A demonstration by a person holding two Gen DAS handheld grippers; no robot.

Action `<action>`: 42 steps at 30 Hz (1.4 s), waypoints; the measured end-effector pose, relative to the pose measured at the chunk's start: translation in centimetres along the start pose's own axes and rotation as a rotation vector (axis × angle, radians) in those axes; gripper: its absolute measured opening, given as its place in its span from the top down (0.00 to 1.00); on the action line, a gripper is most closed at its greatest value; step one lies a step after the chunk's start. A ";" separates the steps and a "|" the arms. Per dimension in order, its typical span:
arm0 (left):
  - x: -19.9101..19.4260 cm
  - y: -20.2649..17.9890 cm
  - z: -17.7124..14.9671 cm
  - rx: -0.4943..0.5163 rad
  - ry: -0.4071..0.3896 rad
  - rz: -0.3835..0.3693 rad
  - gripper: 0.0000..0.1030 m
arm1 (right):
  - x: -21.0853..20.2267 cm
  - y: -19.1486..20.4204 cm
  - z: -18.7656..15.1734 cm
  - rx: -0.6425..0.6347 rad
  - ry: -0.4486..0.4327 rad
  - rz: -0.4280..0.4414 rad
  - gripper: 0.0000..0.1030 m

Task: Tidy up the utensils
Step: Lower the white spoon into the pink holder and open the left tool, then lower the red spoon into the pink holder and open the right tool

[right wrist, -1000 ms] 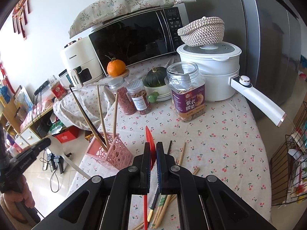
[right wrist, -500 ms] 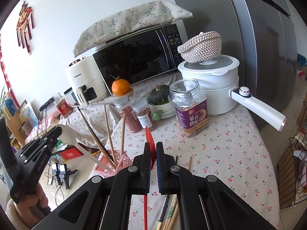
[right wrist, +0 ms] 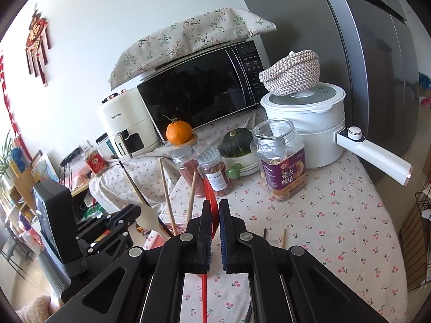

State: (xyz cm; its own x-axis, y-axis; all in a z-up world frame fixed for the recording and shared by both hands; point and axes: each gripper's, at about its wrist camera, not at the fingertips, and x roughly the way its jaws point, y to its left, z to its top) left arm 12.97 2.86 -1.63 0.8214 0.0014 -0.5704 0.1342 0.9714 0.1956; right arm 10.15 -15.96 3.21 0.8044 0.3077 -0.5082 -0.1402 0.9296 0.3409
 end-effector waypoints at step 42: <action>-0.4 9.1 -5.0 -0.391 0.297 -0.103 0.21 | 6.6 8.6 -0.5 -0.059 -0.336 -0.154 0.68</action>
State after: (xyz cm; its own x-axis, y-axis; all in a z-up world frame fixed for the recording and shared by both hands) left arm 11.05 12.94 -3.61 0.6139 -0.0865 -0.7846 -0.0582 0.9863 -0.1543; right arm 13.95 -5.83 2.44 0.9619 0.0889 -0.2585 -0.0284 0.9730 0.2292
